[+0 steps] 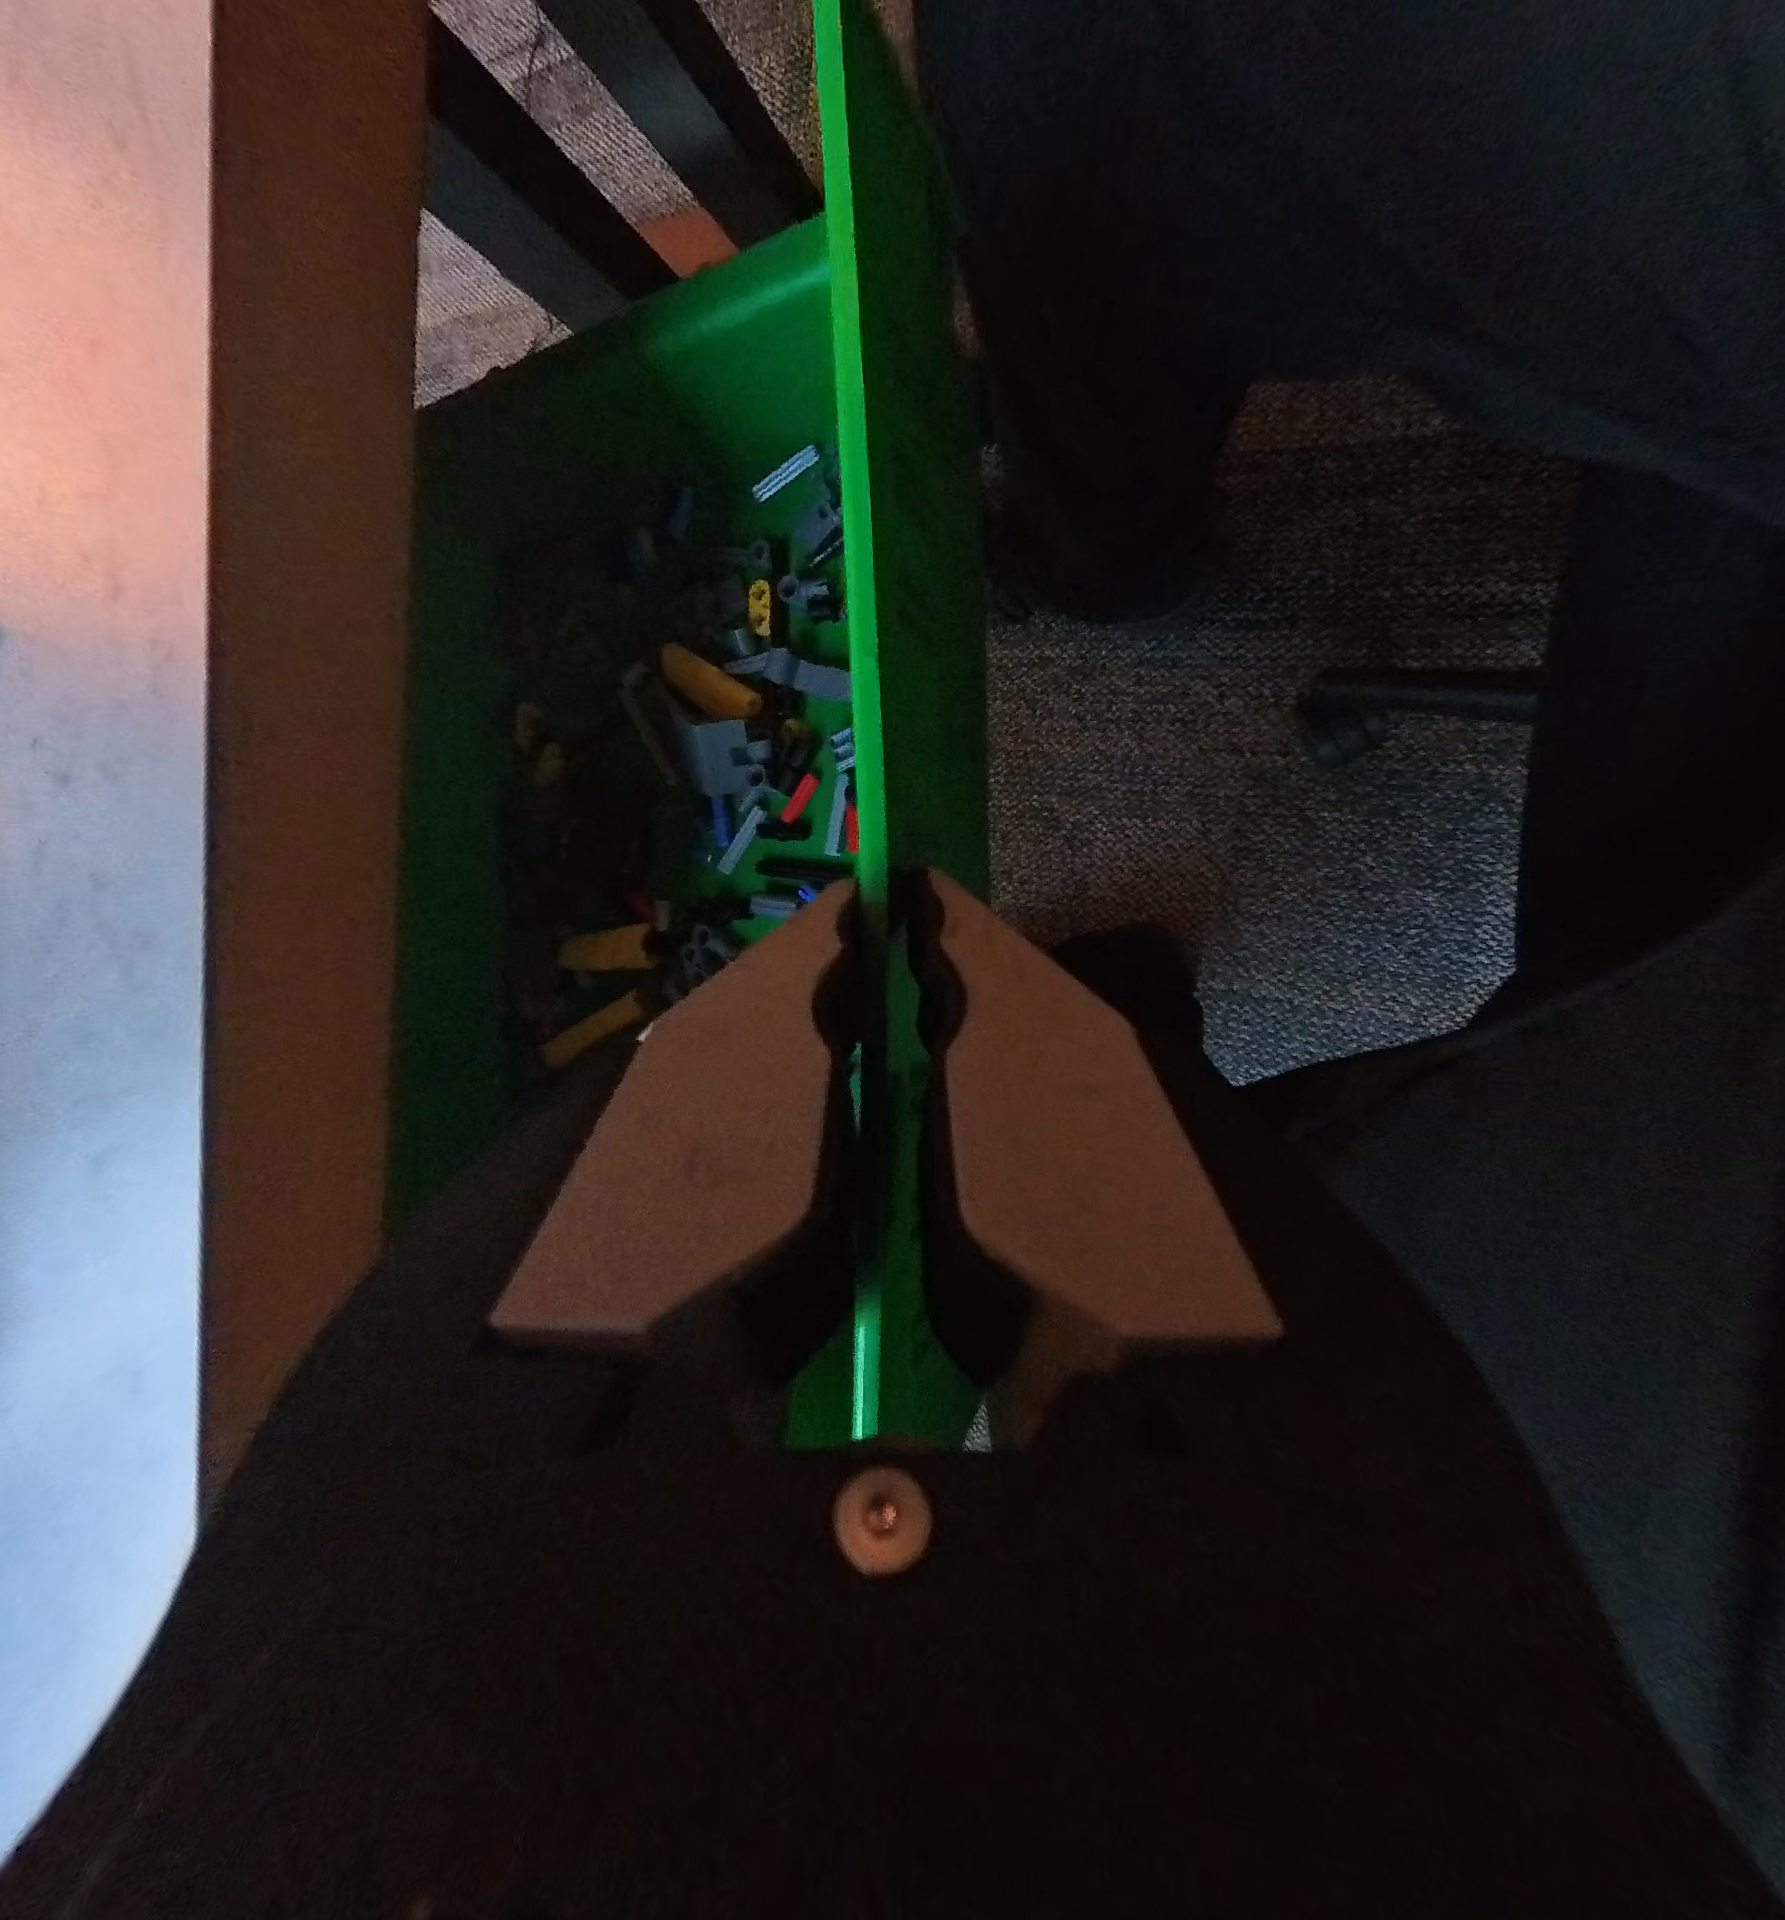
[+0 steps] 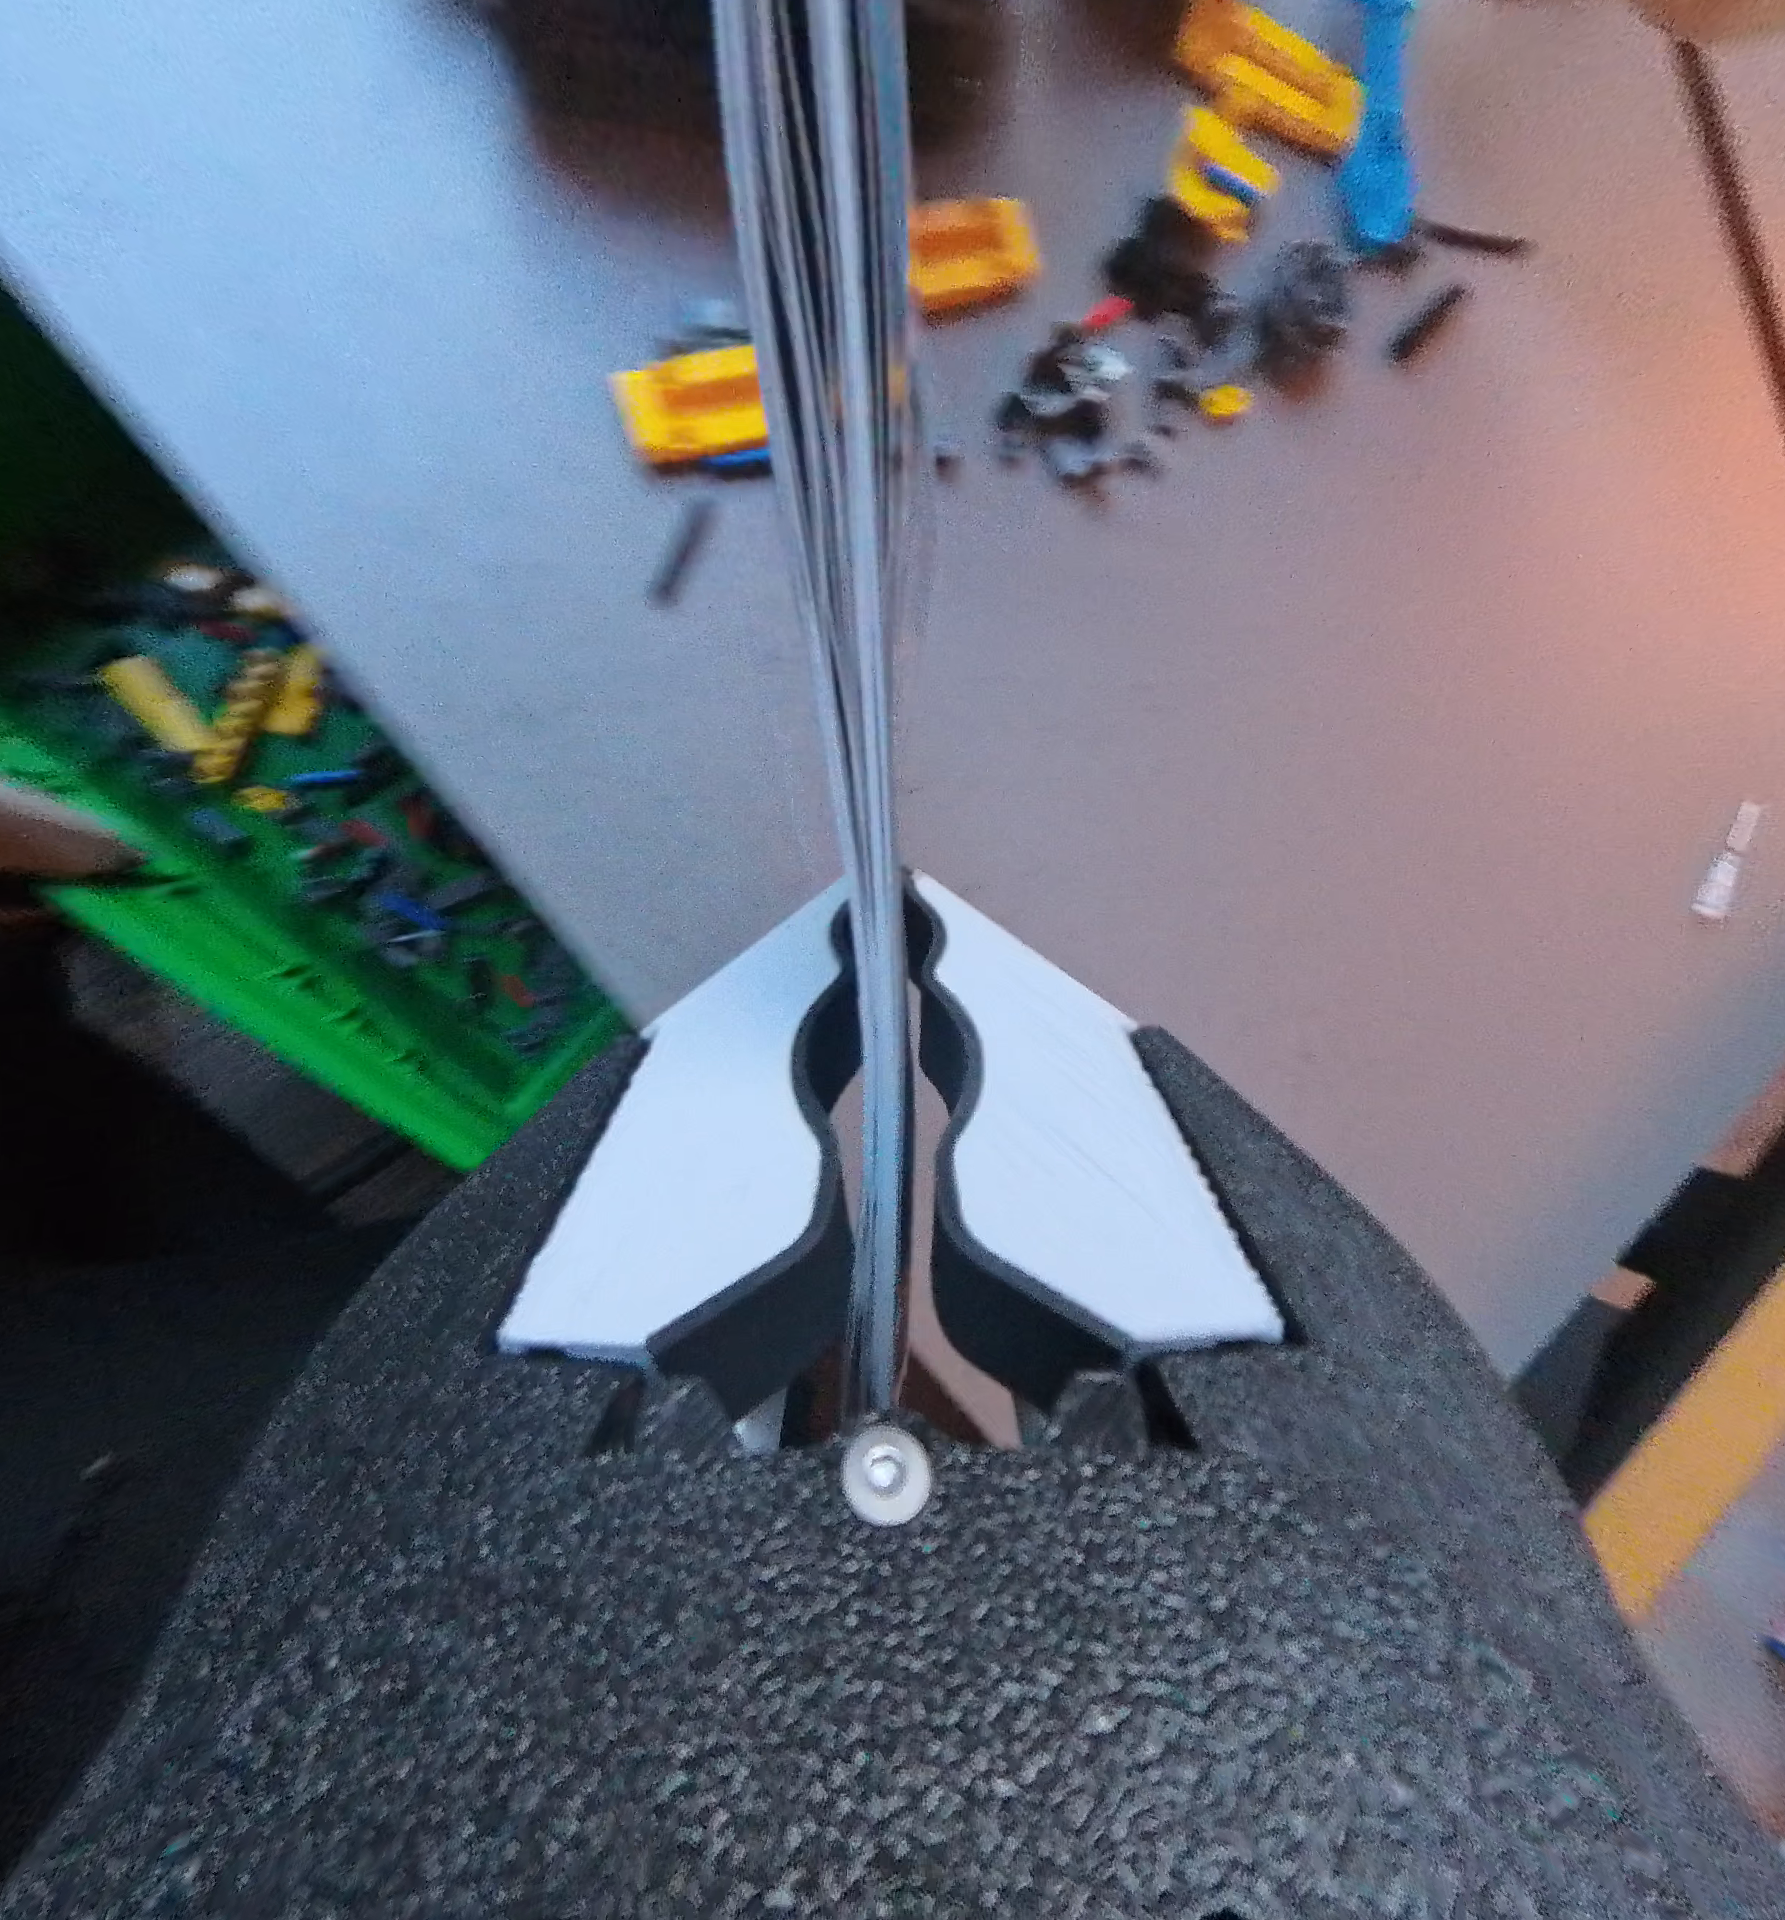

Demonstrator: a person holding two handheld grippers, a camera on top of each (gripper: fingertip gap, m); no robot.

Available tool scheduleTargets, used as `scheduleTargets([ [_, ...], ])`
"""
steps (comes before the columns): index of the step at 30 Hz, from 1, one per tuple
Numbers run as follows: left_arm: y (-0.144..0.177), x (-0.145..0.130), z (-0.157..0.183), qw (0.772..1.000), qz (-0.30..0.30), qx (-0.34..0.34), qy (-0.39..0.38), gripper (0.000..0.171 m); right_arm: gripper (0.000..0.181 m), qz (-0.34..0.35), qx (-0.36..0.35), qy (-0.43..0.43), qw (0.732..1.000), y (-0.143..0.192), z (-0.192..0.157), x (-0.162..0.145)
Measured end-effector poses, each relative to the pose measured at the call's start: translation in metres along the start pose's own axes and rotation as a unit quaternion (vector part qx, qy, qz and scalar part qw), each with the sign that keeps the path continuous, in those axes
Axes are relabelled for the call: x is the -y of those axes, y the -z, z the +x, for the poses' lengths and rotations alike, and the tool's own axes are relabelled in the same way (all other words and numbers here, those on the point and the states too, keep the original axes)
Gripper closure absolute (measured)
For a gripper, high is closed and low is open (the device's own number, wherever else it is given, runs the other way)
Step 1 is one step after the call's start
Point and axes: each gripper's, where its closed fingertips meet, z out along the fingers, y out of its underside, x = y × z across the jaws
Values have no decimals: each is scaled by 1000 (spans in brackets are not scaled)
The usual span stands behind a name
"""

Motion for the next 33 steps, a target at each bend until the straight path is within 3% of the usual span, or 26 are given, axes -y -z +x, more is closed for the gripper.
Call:
scheduleTargets([
  [7,-4,-8,5,1000,-5,-5,2,167,181,-39,-88,-48,994,-68,142,11],
  [11,-8,-12,6,1000,-1,-6,5,167,181,-61,-87,-47,993,-118,185,28],
  [16,-9,-12,6,1000,7,-10,2,167,181,-98,-72,33,992,-162,183,45],
  [19,-9,-10,2,1000,12,-11,10,167,181,-111,-43,59,991,-172,172,55],
  [25,-14,-11,-8,1000,3,1,10,167,181,-119,35,82,989,-168,125,63],
  [33,-22,-3,-11,1000,8,-3,15,166,181,-111,74,108,985,-138,61,48],
])
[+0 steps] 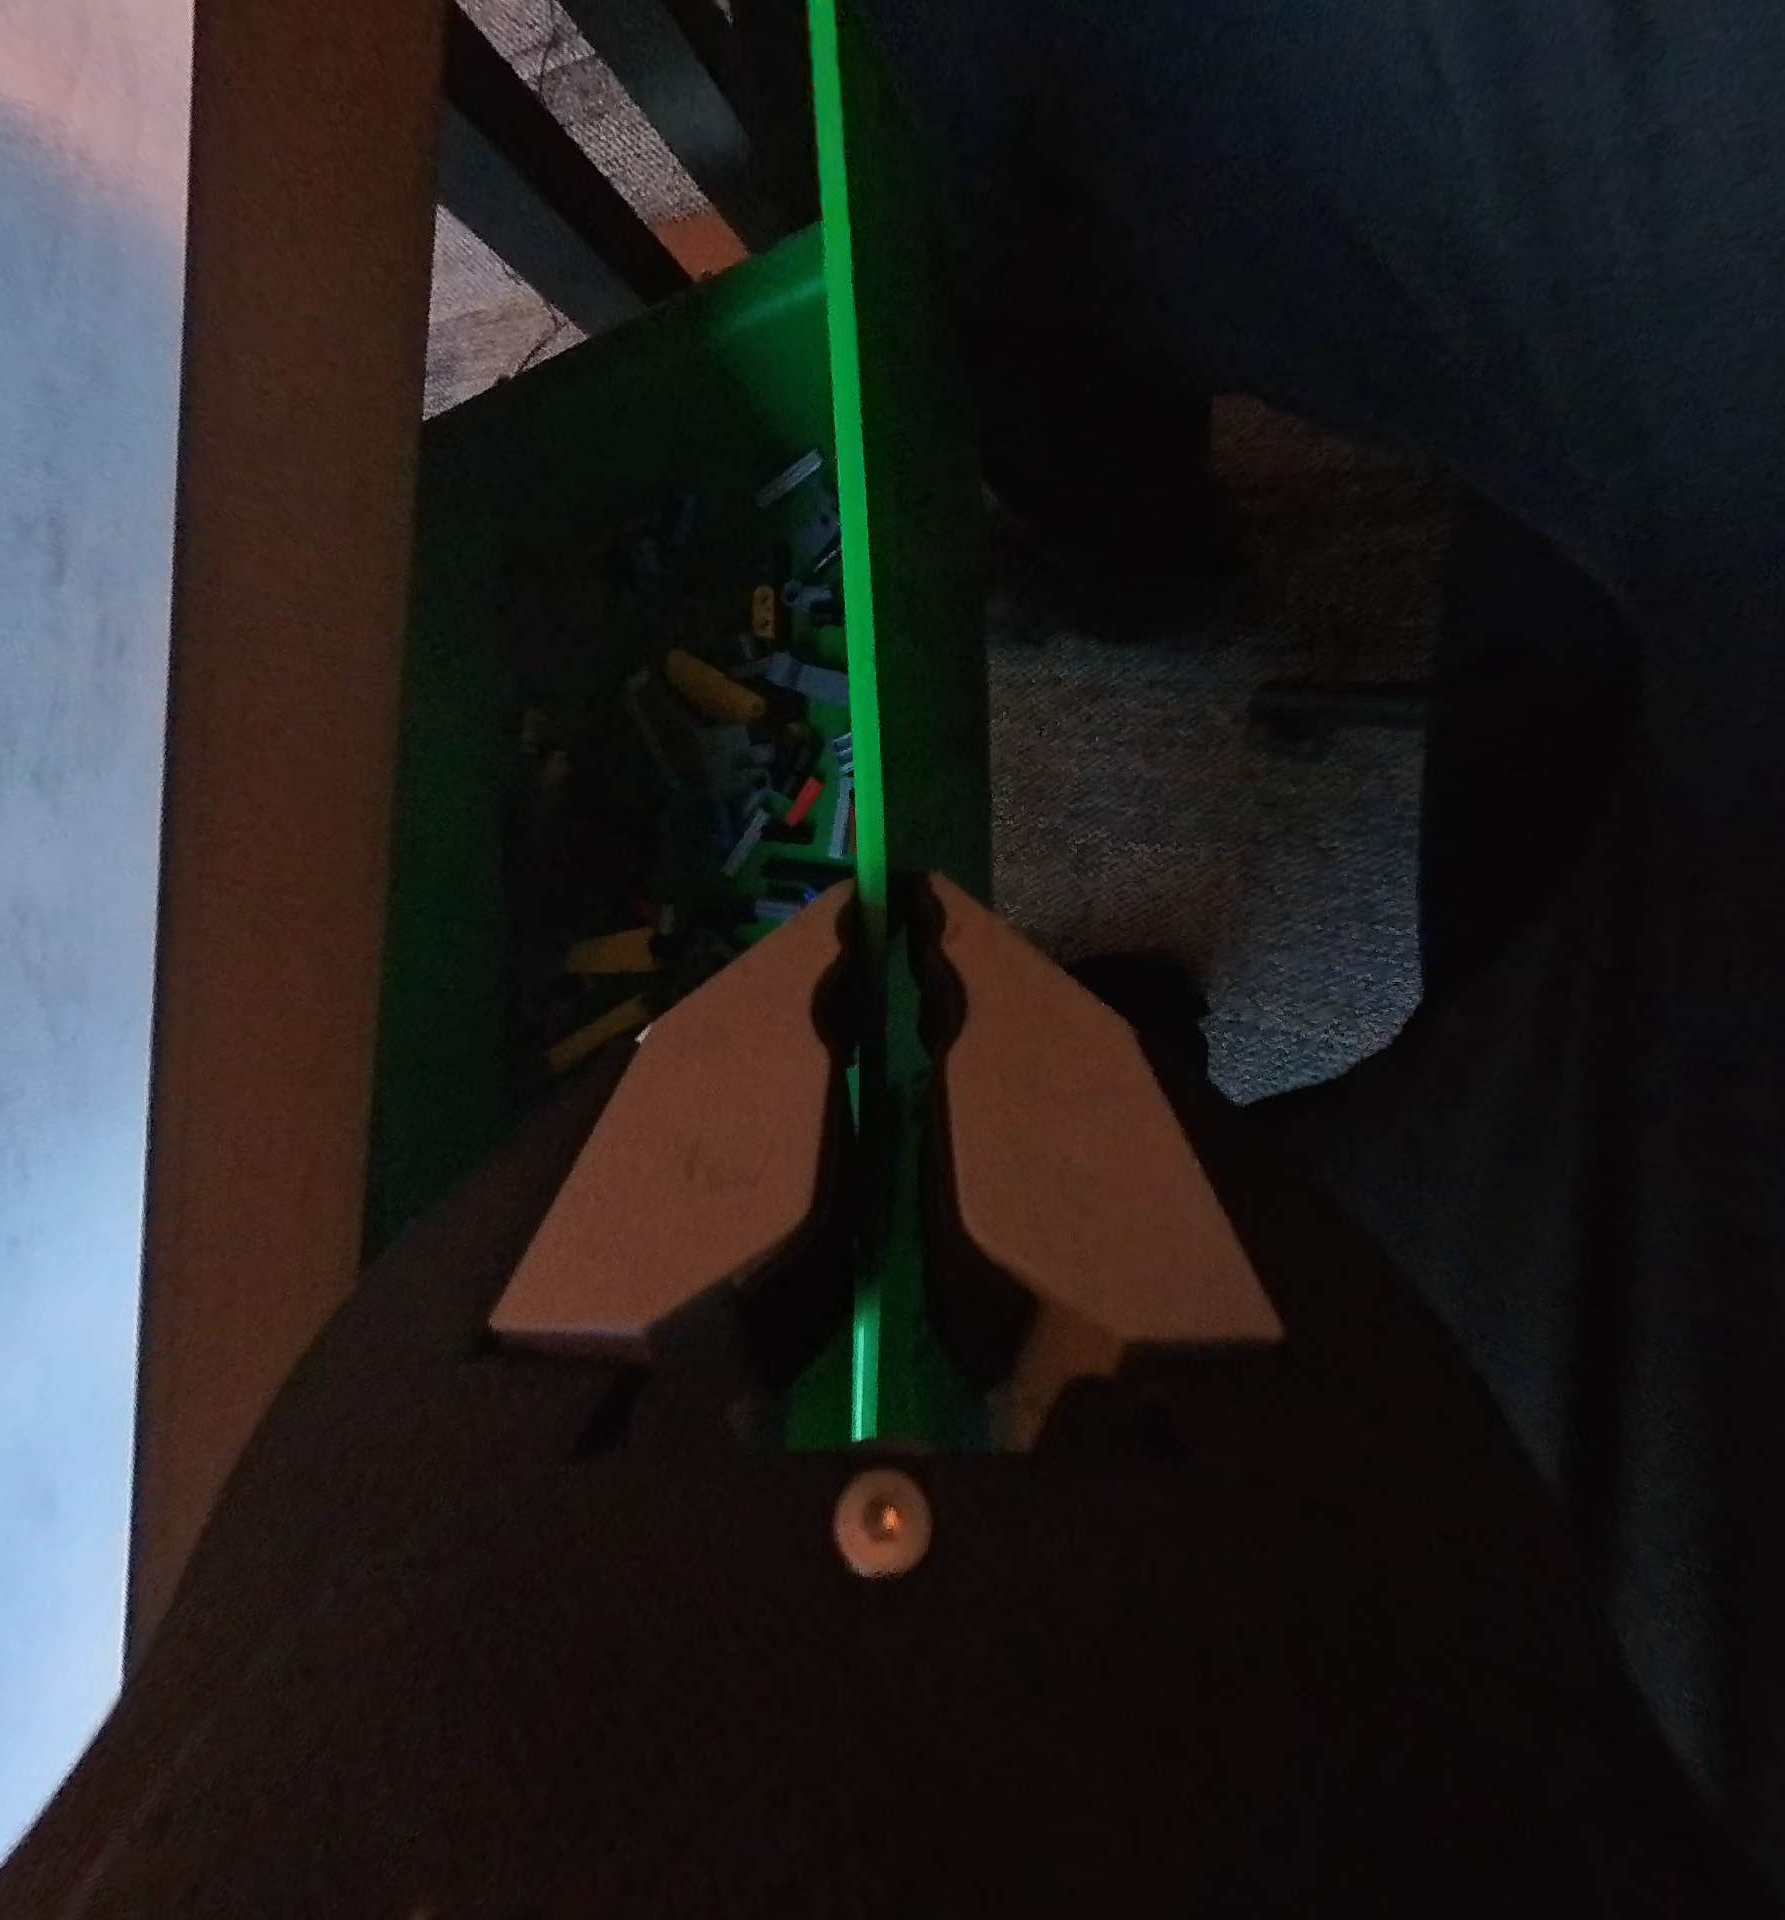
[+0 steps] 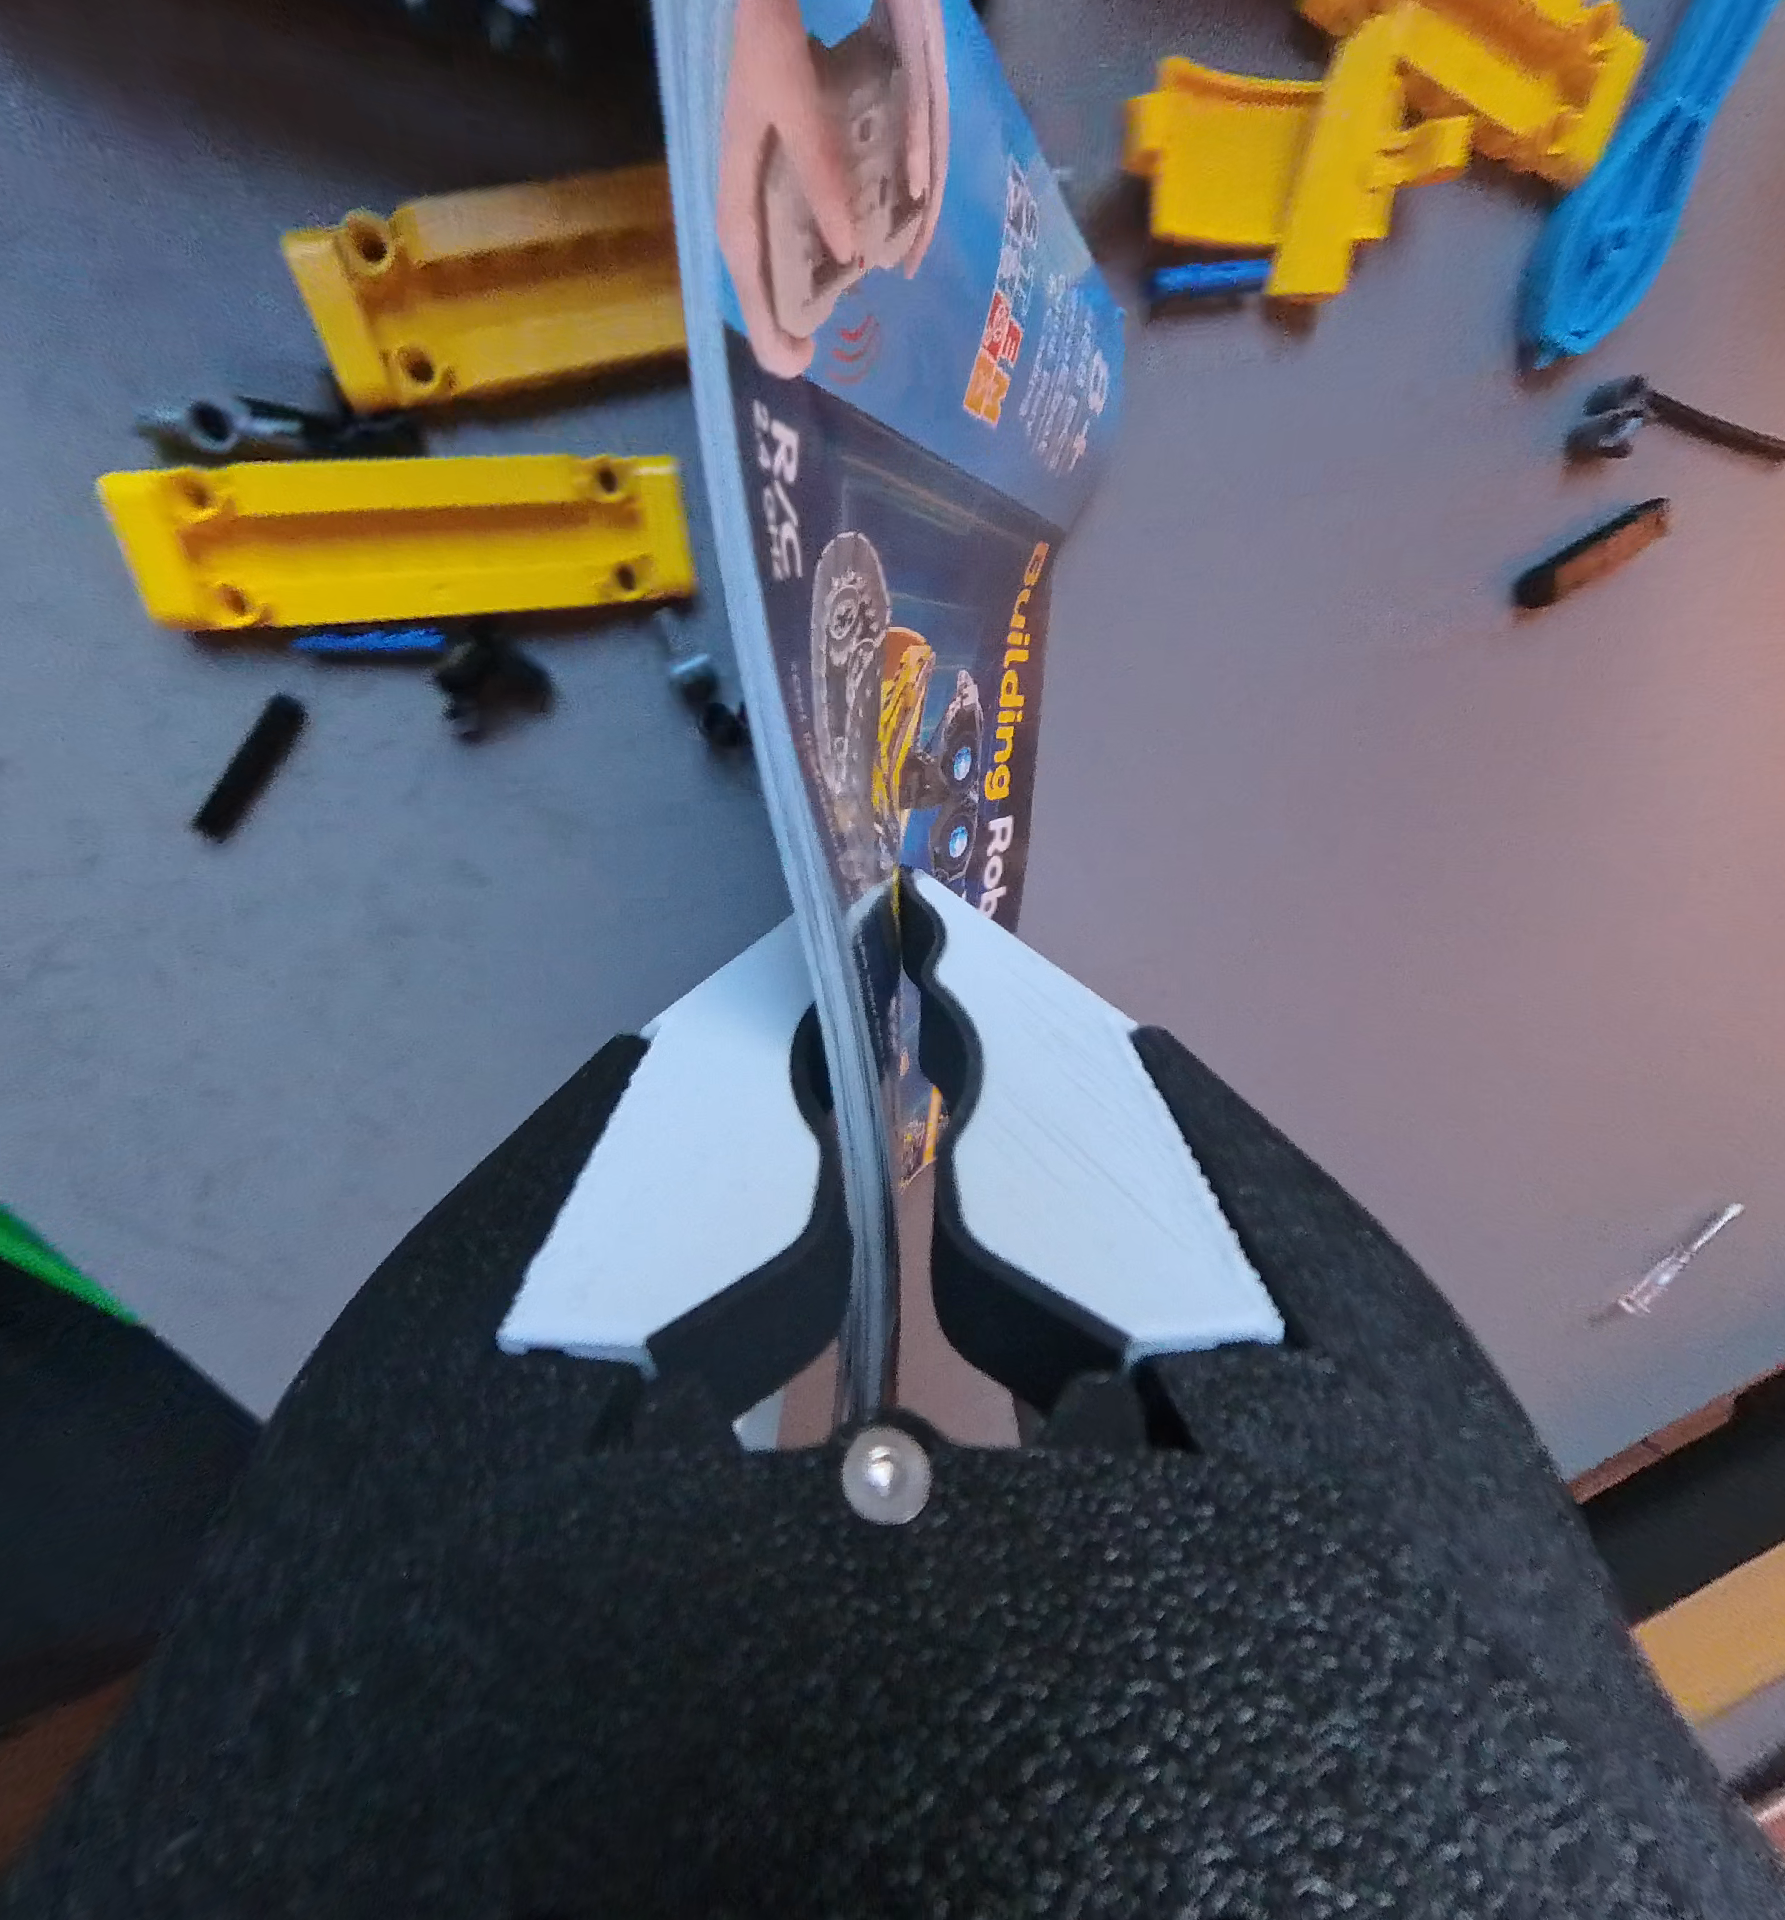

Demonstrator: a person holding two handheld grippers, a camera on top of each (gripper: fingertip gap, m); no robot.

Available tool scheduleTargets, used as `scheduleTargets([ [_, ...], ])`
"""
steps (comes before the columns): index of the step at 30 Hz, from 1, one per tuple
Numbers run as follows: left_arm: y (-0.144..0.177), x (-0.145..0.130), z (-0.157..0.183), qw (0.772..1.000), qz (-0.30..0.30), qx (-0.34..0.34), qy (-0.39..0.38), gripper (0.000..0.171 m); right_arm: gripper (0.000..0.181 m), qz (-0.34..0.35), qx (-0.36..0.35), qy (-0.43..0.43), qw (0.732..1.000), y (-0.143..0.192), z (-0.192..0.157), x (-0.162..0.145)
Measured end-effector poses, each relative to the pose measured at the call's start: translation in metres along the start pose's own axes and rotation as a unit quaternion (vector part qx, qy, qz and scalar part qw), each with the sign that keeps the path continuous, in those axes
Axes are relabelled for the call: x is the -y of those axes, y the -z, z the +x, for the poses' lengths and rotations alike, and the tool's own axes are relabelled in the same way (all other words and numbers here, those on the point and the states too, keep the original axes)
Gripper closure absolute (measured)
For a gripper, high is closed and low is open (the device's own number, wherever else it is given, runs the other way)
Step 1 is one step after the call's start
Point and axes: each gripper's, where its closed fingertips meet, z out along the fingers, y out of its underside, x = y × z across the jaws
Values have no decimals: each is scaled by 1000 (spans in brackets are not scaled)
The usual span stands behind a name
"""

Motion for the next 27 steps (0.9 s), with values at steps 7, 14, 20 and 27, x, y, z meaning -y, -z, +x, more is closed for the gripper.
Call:
scheduleTargets([
  [7,-3,6,-5,1000,-4,-5,-16,166,181,20,10,5,1000,12,-44,-8],
  [14,-1,7,-11,1000,2,-1,-3,167,181,48,20,26,998,24,-90,-15],
  [20,0,2,-4,1000,-8,-5,7,168,181,80,-6,39,996,39,-103,-14],
  [27,4,1,-1,1000,-8,-5,8,167,181,76,-107,26,991,49,-36,-4],
])
